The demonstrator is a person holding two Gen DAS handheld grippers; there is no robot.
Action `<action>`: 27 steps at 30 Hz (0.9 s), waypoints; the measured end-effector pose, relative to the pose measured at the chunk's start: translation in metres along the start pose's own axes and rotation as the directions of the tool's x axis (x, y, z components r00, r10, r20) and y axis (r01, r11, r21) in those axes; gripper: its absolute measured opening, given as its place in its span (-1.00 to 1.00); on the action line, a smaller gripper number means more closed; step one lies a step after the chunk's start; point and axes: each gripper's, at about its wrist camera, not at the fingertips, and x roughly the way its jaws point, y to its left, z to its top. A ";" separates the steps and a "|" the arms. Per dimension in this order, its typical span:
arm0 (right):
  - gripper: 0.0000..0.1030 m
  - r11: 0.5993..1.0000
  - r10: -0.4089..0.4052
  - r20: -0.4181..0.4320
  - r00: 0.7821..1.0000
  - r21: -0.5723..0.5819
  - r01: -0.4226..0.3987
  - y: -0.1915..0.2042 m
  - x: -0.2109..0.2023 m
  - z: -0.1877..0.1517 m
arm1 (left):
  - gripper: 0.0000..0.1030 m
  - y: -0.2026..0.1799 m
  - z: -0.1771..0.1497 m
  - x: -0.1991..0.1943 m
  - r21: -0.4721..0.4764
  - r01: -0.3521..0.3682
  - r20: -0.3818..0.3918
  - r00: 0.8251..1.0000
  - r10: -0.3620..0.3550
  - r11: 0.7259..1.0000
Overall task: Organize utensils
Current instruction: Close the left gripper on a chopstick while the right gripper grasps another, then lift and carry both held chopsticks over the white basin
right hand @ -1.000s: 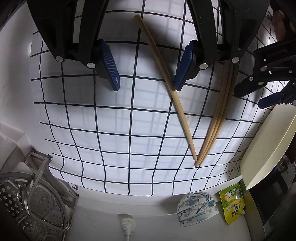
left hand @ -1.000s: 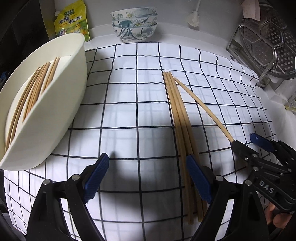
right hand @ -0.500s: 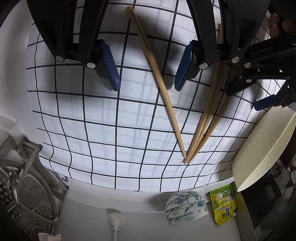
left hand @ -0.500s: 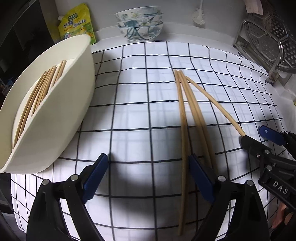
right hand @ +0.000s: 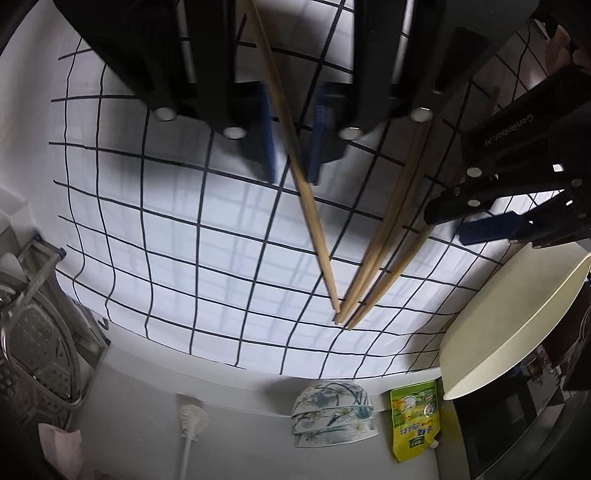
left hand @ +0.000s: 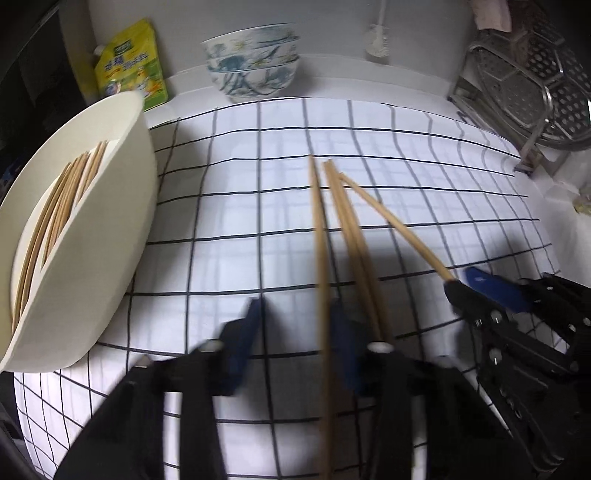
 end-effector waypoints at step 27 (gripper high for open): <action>-0.88 0.972 0.211 0.168 0.963 0.065 -0.224 0.080 -0.076 0.110 | -0.86 0.125 0.046 -0.125 -0.107 0.036 0.156 0.988 -0.019 0.994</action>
